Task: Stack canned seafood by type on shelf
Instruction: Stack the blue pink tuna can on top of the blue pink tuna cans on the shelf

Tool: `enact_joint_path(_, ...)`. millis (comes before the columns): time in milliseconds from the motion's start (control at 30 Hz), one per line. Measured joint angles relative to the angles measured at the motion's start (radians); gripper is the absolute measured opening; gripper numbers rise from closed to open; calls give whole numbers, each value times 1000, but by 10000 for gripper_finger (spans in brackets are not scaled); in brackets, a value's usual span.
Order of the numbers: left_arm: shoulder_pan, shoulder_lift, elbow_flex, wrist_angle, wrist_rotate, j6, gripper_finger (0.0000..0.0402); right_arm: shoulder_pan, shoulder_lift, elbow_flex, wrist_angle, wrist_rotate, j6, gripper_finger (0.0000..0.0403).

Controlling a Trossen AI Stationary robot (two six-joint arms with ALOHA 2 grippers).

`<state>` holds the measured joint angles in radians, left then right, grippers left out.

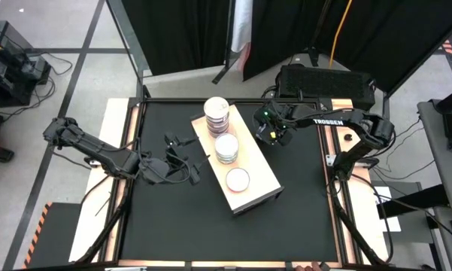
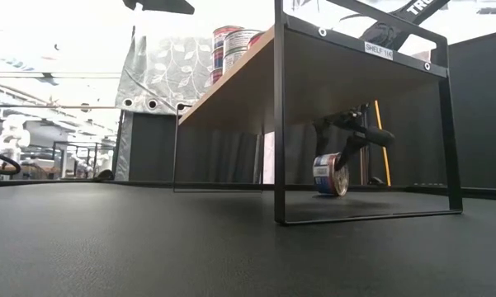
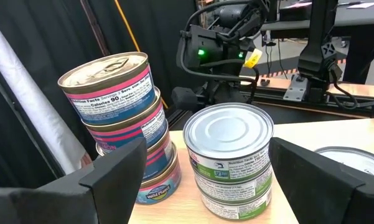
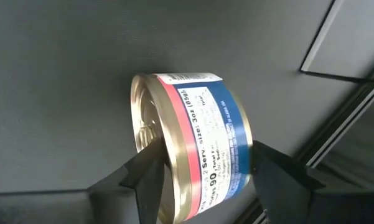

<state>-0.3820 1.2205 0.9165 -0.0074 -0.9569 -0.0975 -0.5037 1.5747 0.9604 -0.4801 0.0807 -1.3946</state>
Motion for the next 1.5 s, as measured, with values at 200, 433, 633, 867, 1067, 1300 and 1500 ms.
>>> enact_joint_path(200, 0, 0, 0, 0, 0, 0, 338, 9, -4, 1, -37, 8, 51, 209)
enact_joint_path(433, 0, 0, 0, 0, 0, 0, 338, 34, -5, 2, -61, 16, 194, 196)
enact_joint_path(633, 0, 0, 0, 0, 0, 1, 338, 41, -5, 1, -71, 7, 260, 187)
enact_joint_path(867, 0, 0, 0, -1, 0, 1, 338, 44, -28, -2, -90, 5, 374, 185)
enact_joint_path(1067, 0, 0, 0, -1, 0, 1, 338, 45, -44, -3, -120, -10, 511, 185)
enact_joint_path(1300, 0, 0, 0, -1, 0, 1, 338, 46, -45, -3, -137, -26, 649, 185)
enact_joint_path(1500, 0, 0, 0, 0, 0, 1, 338, 44, -45, -3, -149, -109, 705, 198)
